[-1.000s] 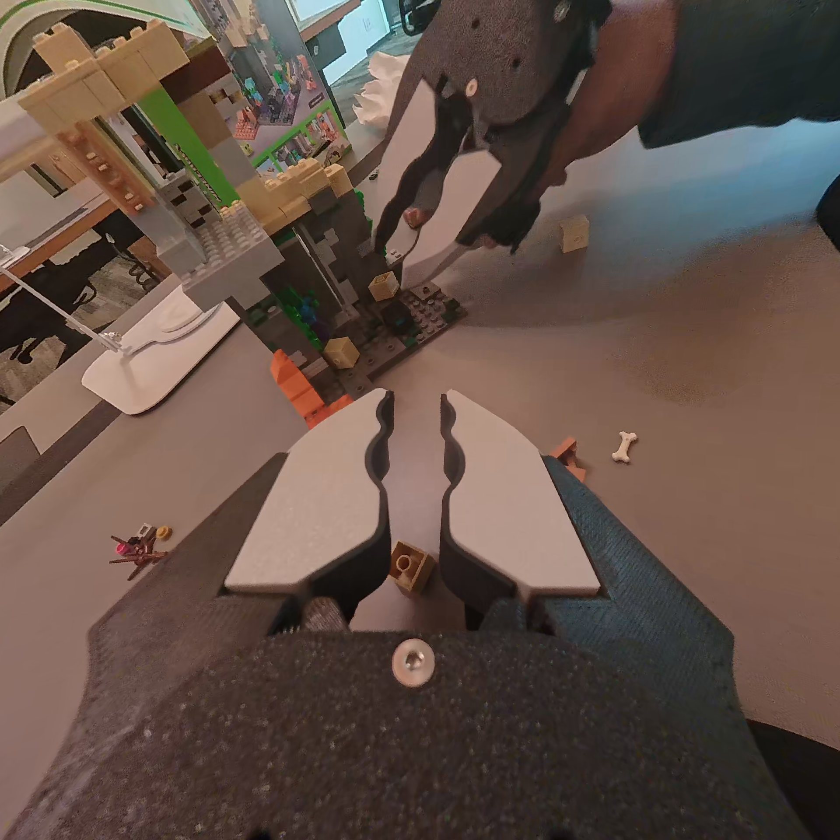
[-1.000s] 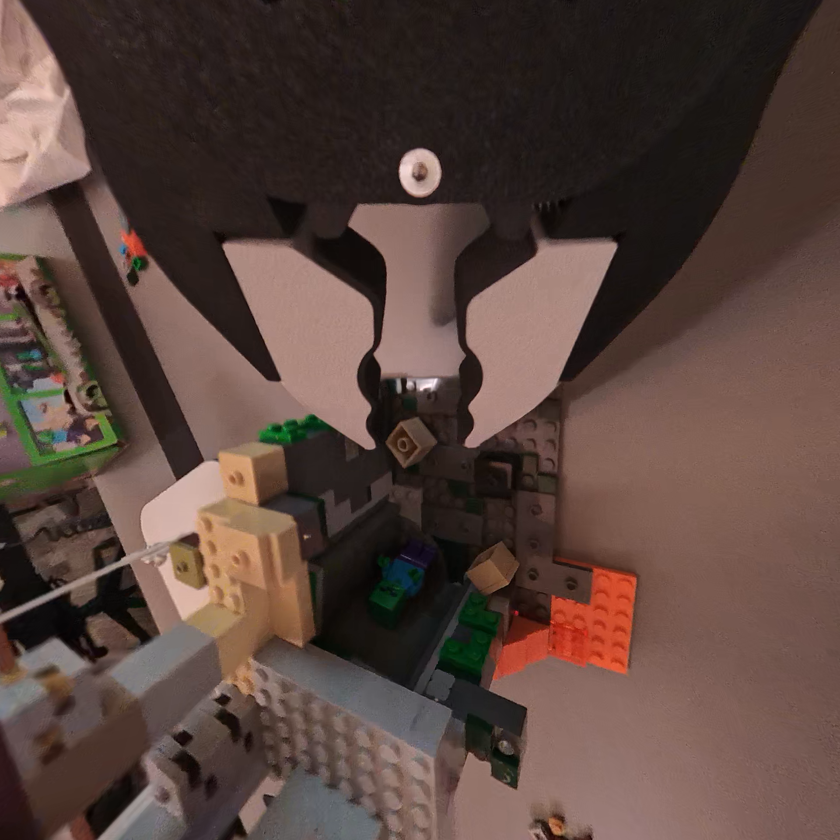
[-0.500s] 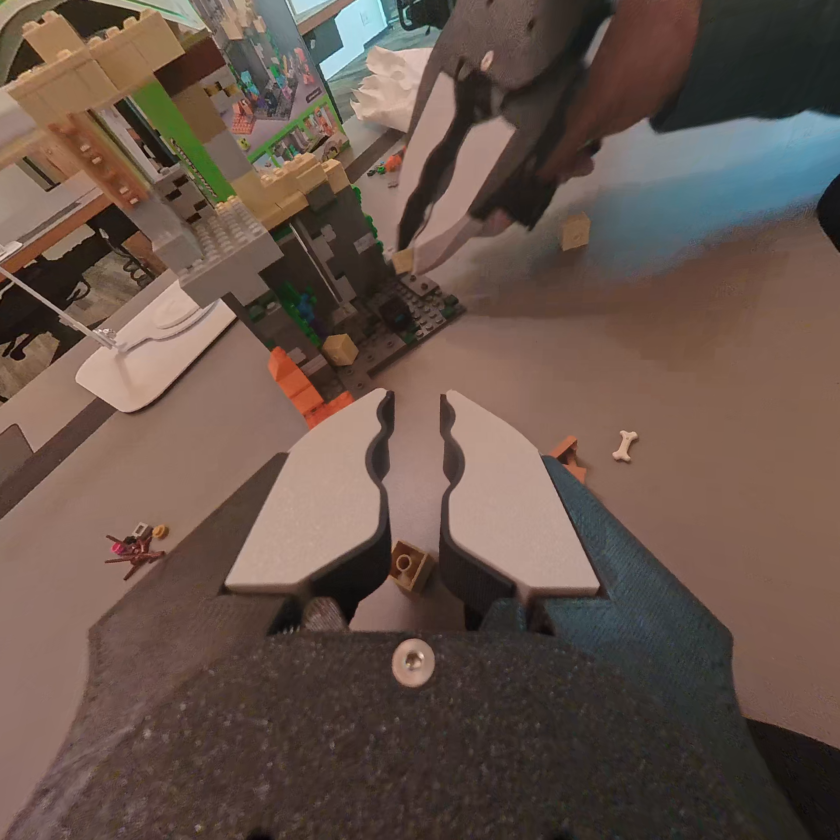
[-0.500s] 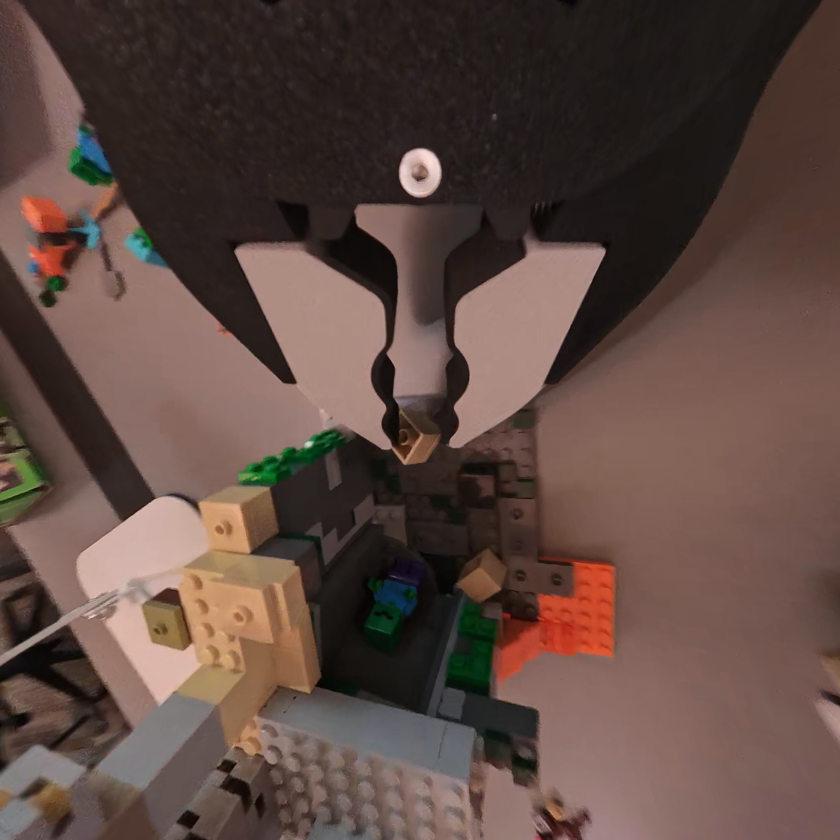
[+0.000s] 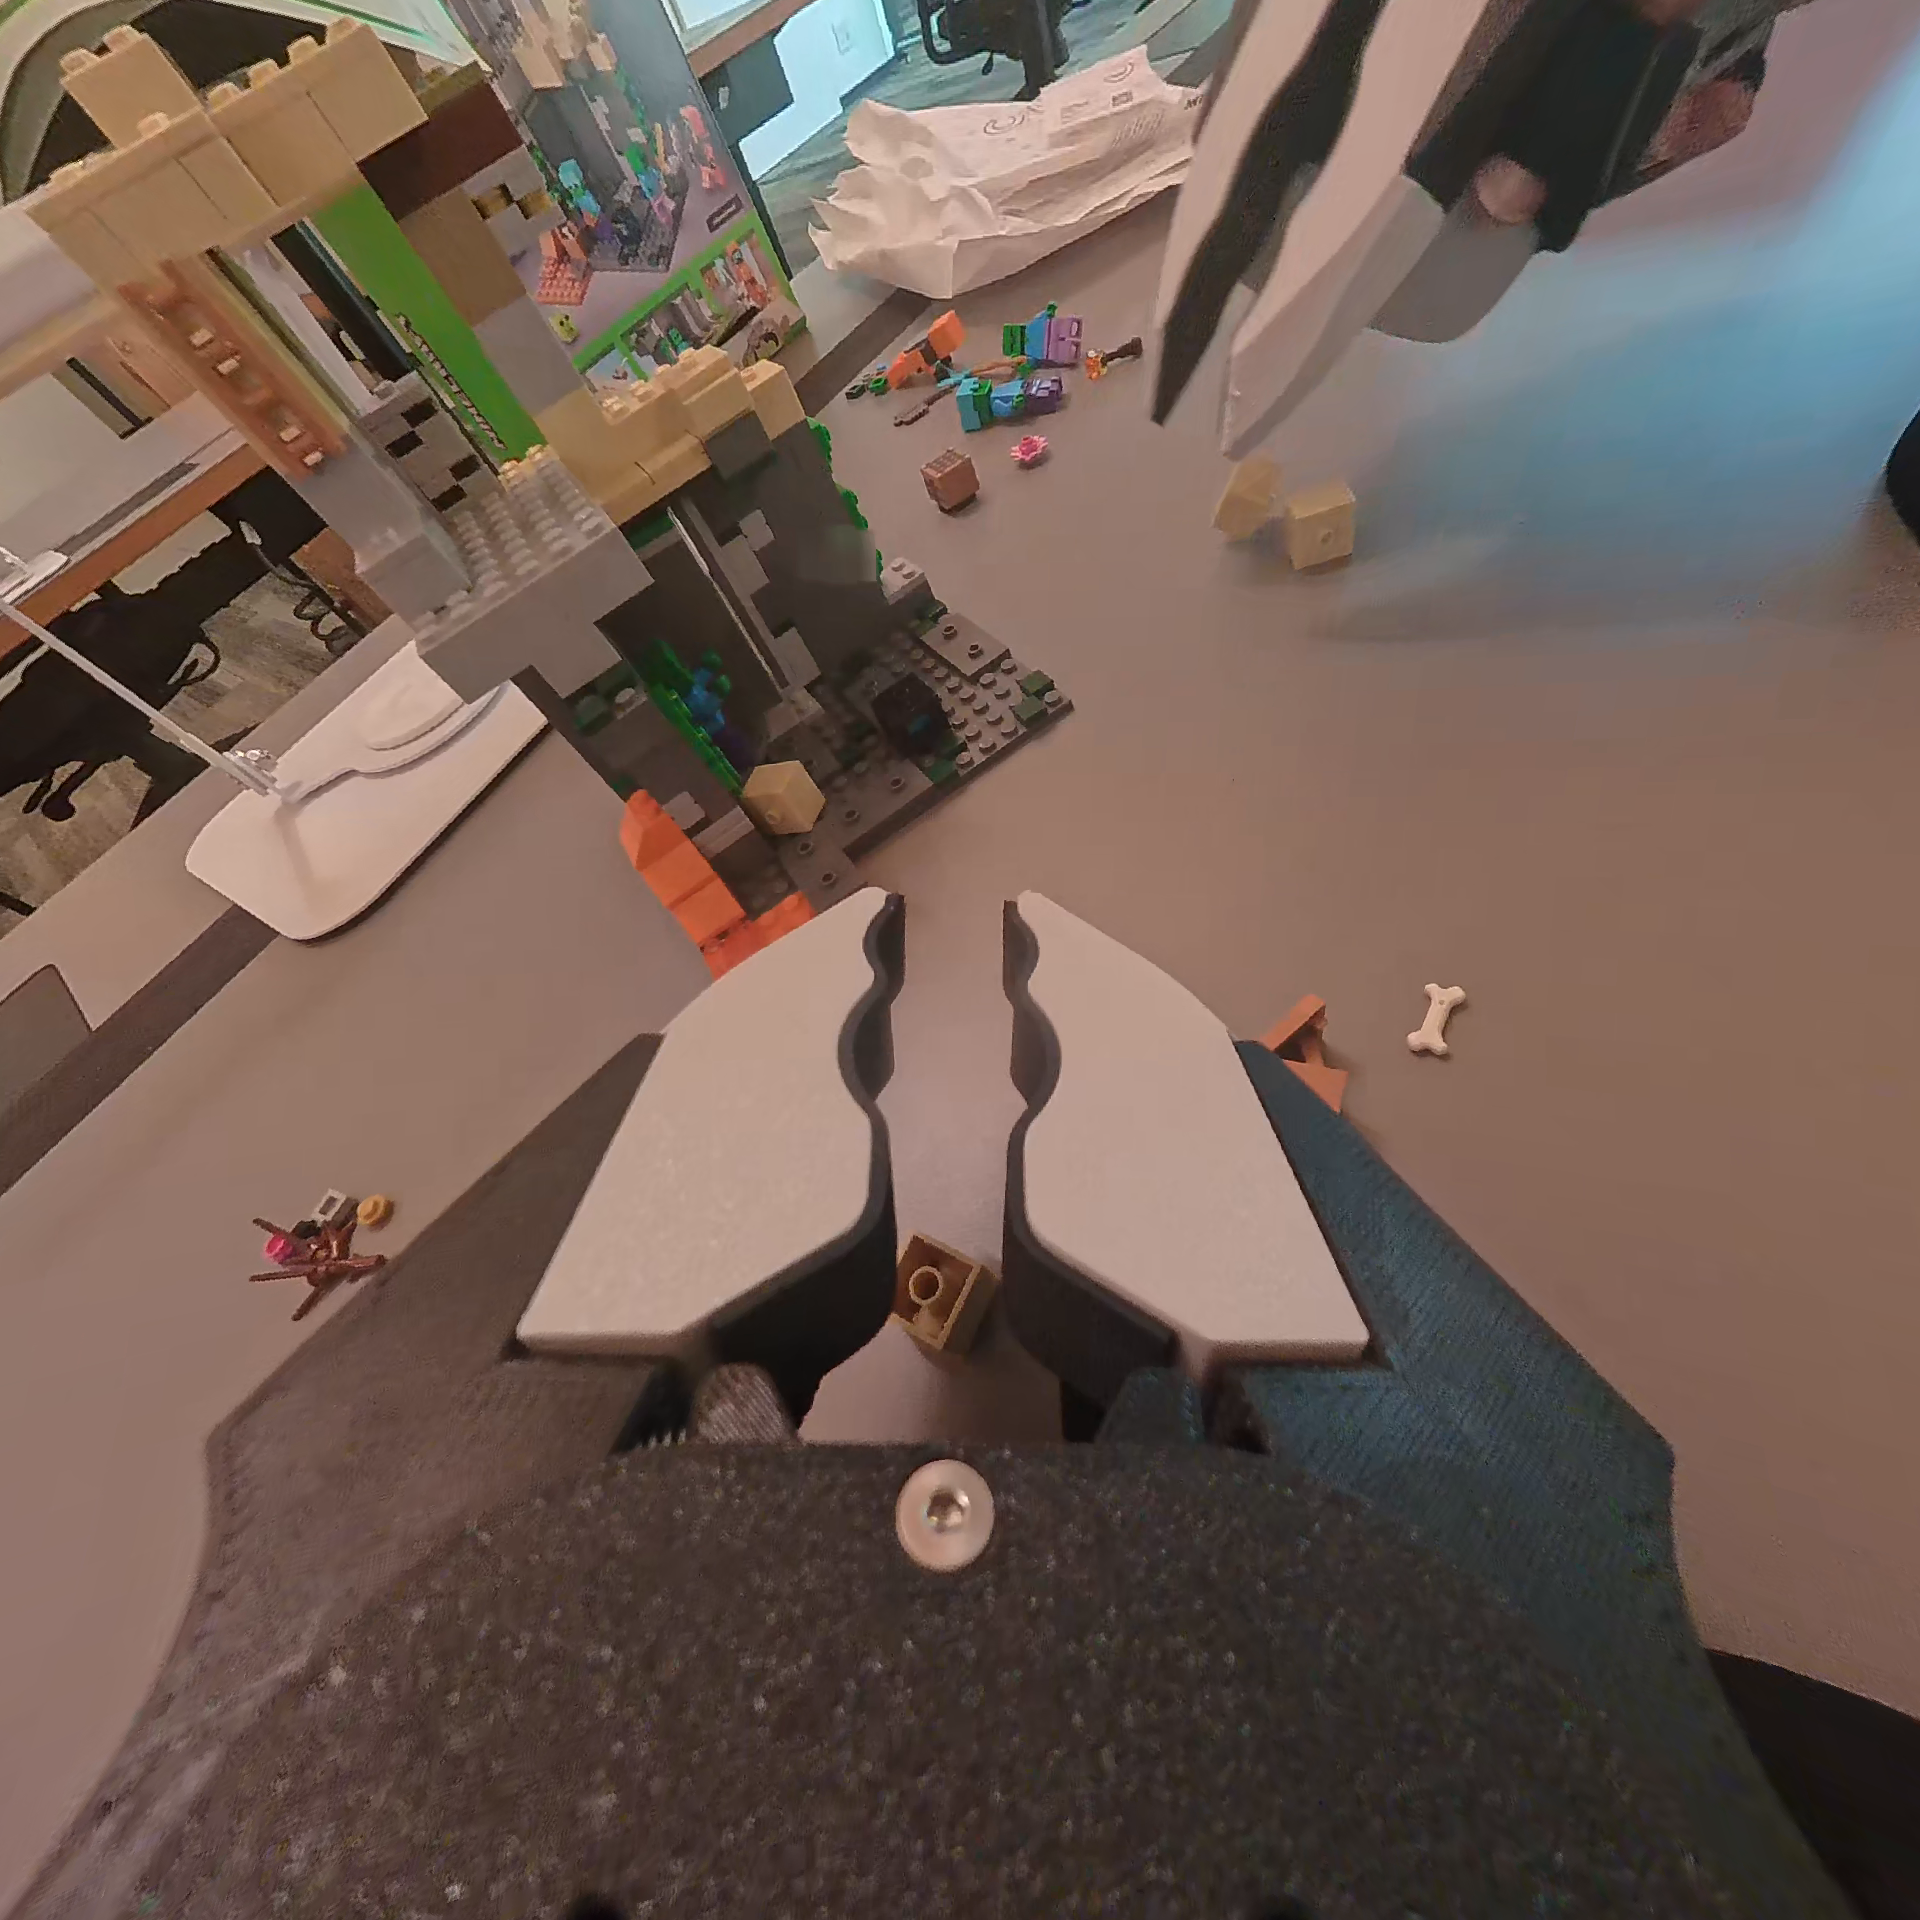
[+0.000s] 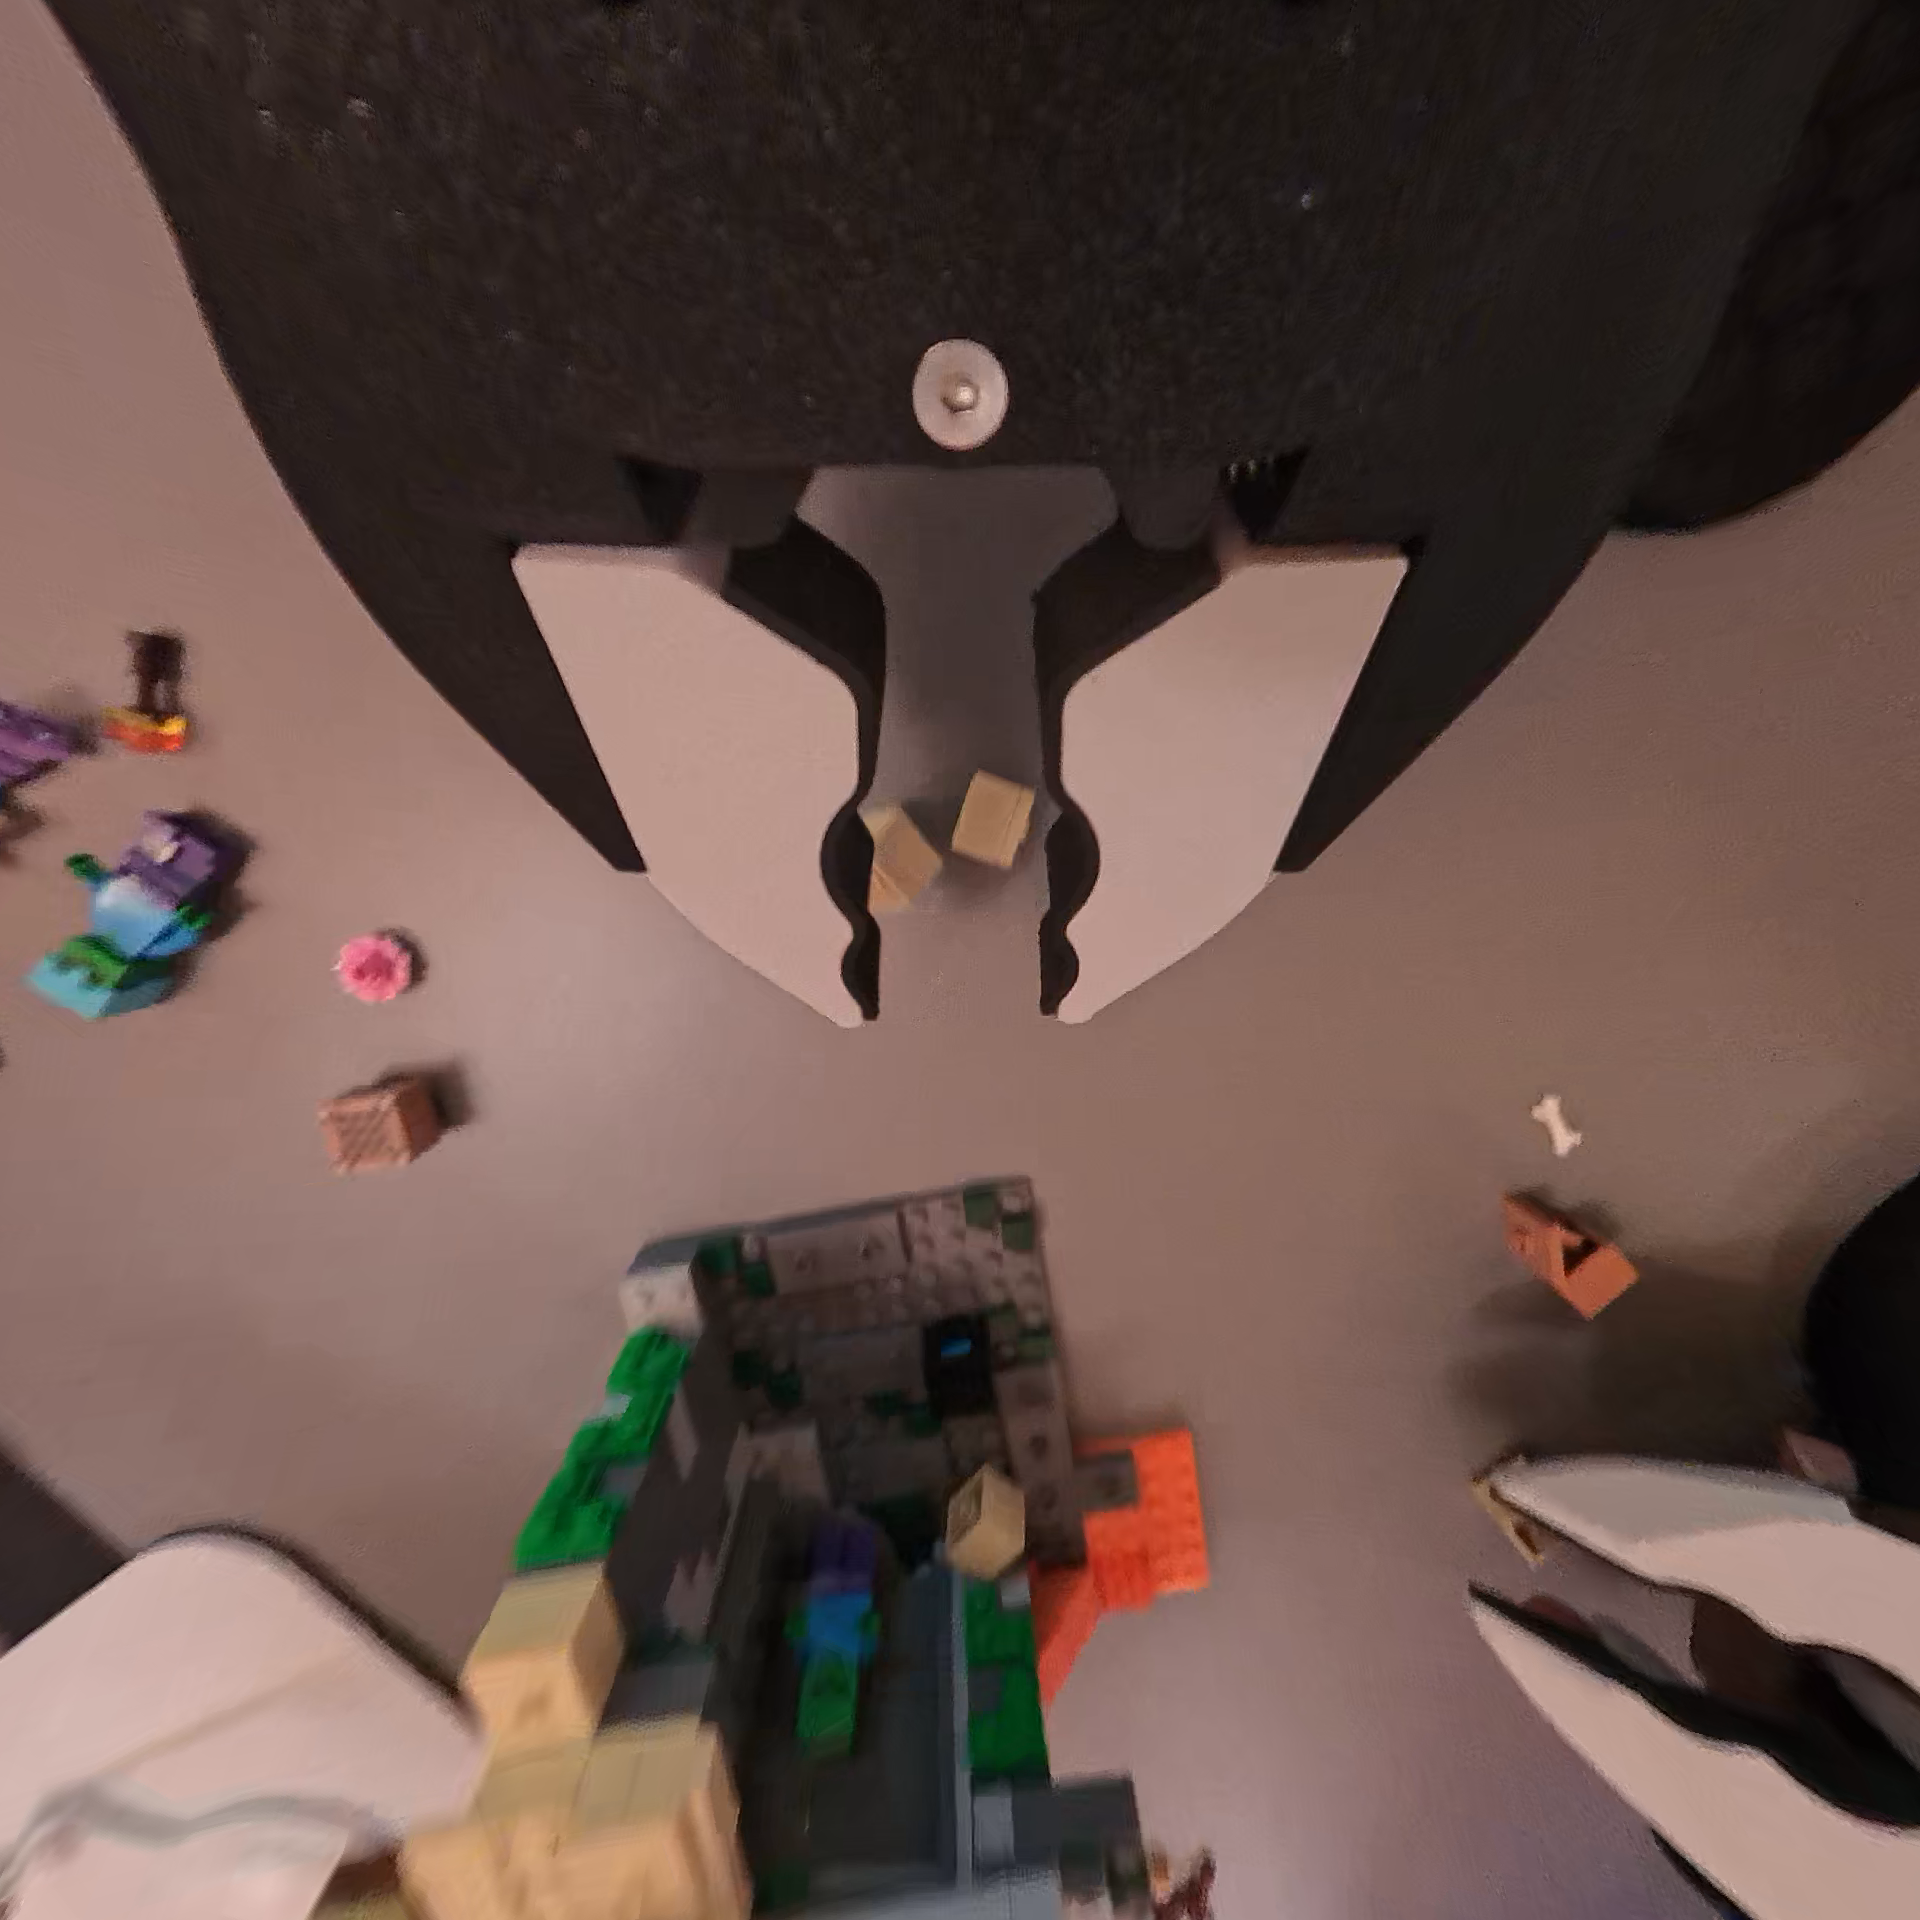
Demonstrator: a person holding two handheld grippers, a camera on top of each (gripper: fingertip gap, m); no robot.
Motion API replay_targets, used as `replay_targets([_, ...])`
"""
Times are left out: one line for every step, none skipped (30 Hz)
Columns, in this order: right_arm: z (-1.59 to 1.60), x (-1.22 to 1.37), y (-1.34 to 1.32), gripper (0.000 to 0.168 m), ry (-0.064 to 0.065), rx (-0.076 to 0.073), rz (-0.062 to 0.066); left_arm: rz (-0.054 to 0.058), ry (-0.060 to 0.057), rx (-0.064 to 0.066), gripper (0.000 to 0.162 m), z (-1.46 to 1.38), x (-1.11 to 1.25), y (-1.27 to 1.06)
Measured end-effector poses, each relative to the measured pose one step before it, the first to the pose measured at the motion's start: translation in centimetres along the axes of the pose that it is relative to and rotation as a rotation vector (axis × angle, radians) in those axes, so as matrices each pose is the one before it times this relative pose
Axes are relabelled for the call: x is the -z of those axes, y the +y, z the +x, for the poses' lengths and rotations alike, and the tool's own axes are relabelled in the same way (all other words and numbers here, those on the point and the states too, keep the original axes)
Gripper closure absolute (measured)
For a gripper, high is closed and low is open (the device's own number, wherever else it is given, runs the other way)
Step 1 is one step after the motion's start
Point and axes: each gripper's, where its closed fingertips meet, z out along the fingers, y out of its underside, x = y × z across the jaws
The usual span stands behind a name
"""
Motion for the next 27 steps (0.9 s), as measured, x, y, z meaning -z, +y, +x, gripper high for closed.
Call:
replay_targets([-0.062, -0.272, -0.941, 0.139, 0.0254, 0.0211, 0.0199, 0.0005, -0.0016, 0.0009, 0.144, -0.036, 0.008, -0.006])
replay_targets([-0.157, -0.445, -1.007, 0.138, 0.0223, 0.0203, 0.019, 0.0008, -0.0015, 0.0013, 0.144, -0.024, 0.012, -0.01])
replay_targets([-0.309, -0.613, -1.049, 0.138, 0.0159, 0.0155, 0.0203, 0.0005, -0.0014, 0.0014, 0.144, -0.03, 0.008, -0.005])
replay_targets([-0.445, -0.773, -1.018, 0.137, 0.0073, 0.0095, 0.0166, -0.0001, -0.0023, 0.0015, 0.145, -0.046, 0.019, 0.007])
replay_targets([-0.478, -0.886, -0.91, 0.137, 0.0054, 0.0045, 0.0108, 0.0006, -0.0022, 0.0017, 0.145, -0.053, 0.024, -0.007])
replay_targets([-0.467, -0.972, -0.781, 0.136, 0.005, 0.006, 0.0063, 0.0017, -0.0014, 0.0019, 0.145, -0.046, 0.023, -0.016])
replay_targets([-0.363, -1.029, -0.659, 0.136, 0.0093, 0.0104, 0.0017, 0.0023, -0.0017, 0.0017, 0.145, -0.039, 0.035, -0.034])
replay_targets([-0.17, -1.031, -0.502, 0.136, 0.0163, 0.0127, -0.0038, 0.0023, -0.0017, 0.0013, 0.145, -0.039, 0.032, -0.024])
replay_targets([-0.052, -1.031, -0.322, 0.136, 0.0157, 0.0113, -0.0119, 0.002, -0.0018, 0.0009, 0.145, -0.04, 0.03, -0.034])
replay_targets([0.063, -0.995, -0.164, 0.136, 0.0159, 0.0035, -0.0177, 0.0024, -0.001, 0.0006, 0.145, -0.02, 0.027, -0.044])
replay_targets([0.091, -0.939, -0.092, 0.136, 0.0129, -0.0048, -0.0171, 0.002, -0.0016, -0.0001, 0.145, -0.02, 0.033, -0.03])
replay_targets([0.079, -0.861, 0.047, 0.136, 0.0085, -0.012, -0.0214, 0.0033, -0.0042, -0.0013, 0.145, -0.062, 0.037, -0.066])
replay_targets([0.157, -0.764, 0.246, 0.136, 0.0113, -0.0143, -0.0303, 0.0039, -0.0038, -0.0011, 0.146, -0.053, 0.045, -0.07])
replay_targets([0.131, -0.675, 0.295, 0.135, 0.008, -0.0085, -0.0282, 0.0016, -0.0023, 0.0001, 0.146, -0.043, 0.036, -0.021])
replay_targets([0.054, -0.534, 0.215, 0.136, 0.0045, -0.0058, -0.0174, 0.0003, -0.0019, 0.0004, 0.146, -0.038, 0.018, -0.013])
replay_targets([0.184, -0.345, 0.064, 0.137, 0.0136, -0.0008, -0.005, 0.0006, -0.001, 0.0008, 0.146, -0.03, 0.007, -0.007])
replay_targets([0.238, -0.126, -0.086, 0.139, 0.0162, 0.011, 0.0047, 0.0001, 0.0001, 0.0005, 0.146, -0.003, -0.007, -0.001])
replay_targets([0.221, 0.017, -0.124, 0.146, 0.014, 0.0128, 0.009, 0.0, 0.001, 0.0002, 0.146, 0.003, -0.003, -0.008])
replay_targets([0.223, 0.113, -0.108, 0.155, 0.013, 0.0109, 0.0091, -0.0001, 0.0013, -0.0005, 0.146, 0.028, -0.016, 0.001])
replay_targets([0.06, 0.126, 0.009, 0.161, 0.0018, 0.0161, 0.0032, -0.0017, 0.0015, -0.0019, 0.146, 0.041, -0.029, 0.017])
replay_targets([-0.016, 0.123, 0.082, 0.168, -0.0033, 0.016, -0.0004, -0.0017, 0.0012, -0.0021, 0.146, 0.038, -0.033, 0.026])
replay_targets([0.002, 0.123, 0.08, 0.168, -0.0034, 0.0084, 0.0017, -0.0014, 0.0008, -0.0019, 0.146, 0.033, -0.018, 0.017])
replay_targets([-0.011, 0.126, 0.056, 0.168, -0.0059, 0.0007, 0.0034, -0.001, 0.0002, -0.0016, 0.146, 0.017, -0.024, 0.004])
replay_targets([-0.077, 0.124, -0.006, 0.168, -0.0092, -0.0017, 0.0055, -0.0007, -0.0002, -0.0005, 0.146, 0.008, -0.012, 0.008])
replay_targets([-0.19, 0.065, -0.011, 0.168, -0.015, -0.0009, 0.0009, -0.0009, -0.0003, 0.0009, 0.146, -0.013, -0.006, 0.013])
replay_targets([-0.238, -0.067, 0.108, 0.16, -0.0186, -0.0032, -0.0146, -0.0009, -0.0008, 0.0011, 0.146, -0.022, -0.016, 0.022])
replay_targets([-0.19, -0.17, 0.165, 0.149, -0.014, -0.0054, -0.0238, -0.0008, -0.0009, 0.0008, 0.146, -0.027, -0.001, 0.015])
